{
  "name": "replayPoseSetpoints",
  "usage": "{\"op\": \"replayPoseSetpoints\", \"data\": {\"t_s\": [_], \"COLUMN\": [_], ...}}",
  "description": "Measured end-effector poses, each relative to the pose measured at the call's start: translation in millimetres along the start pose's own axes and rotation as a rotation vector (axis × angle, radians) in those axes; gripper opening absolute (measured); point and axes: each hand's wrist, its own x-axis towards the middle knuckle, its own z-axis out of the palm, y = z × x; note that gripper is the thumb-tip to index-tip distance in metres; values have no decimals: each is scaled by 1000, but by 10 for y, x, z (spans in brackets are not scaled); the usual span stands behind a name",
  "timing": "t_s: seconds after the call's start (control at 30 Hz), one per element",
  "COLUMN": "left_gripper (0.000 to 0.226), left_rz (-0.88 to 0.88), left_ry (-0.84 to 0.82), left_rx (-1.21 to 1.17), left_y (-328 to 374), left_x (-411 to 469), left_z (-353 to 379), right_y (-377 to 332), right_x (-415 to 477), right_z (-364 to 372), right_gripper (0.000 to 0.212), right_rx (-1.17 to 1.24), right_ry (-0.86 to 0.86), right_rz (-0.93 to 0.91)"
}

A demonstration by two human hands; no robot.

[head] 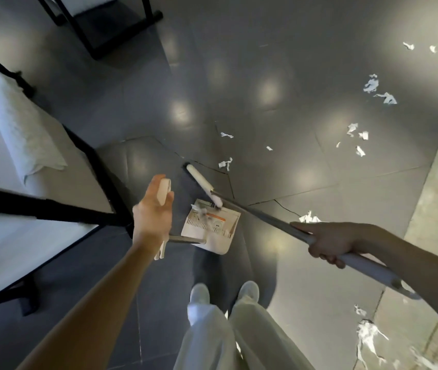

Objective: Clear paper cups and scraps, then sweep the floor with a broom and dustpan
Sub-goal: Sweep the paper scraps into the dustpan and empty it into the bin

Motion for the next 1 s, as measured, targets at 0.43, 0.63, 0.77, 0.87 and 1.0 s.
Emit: {"op": "replayPoseSetpoints", "data": {"t_s": [0.43,0.63,0.77,0.87,1.0], "left_gripper": [27,27,22,24,26], "left_rz": [3,47,94,119,88], "left_ry": [-28,-79,-120,-143,-156], "left_rx": [-37,-14,-22,13,12], "left_y": [418,494,558,596,648], "left_x": [1535,2372,2685,2819,2881], "left_z": [162,158,154,157,132], "right_y": [-1372,-2037,-2215,-2113,-1917], "right_x": [954,1744,2022,1886,1444], "right_z": [-1419,-1889,-1853,-1654,-1424], "right_gripper": [26,43,51,72,80], "right_rx": [43,-157,-194,-218,-69], "right_ry": [261,307,238,170,-7], "right_rz": [-30,27,118,139,185]}}
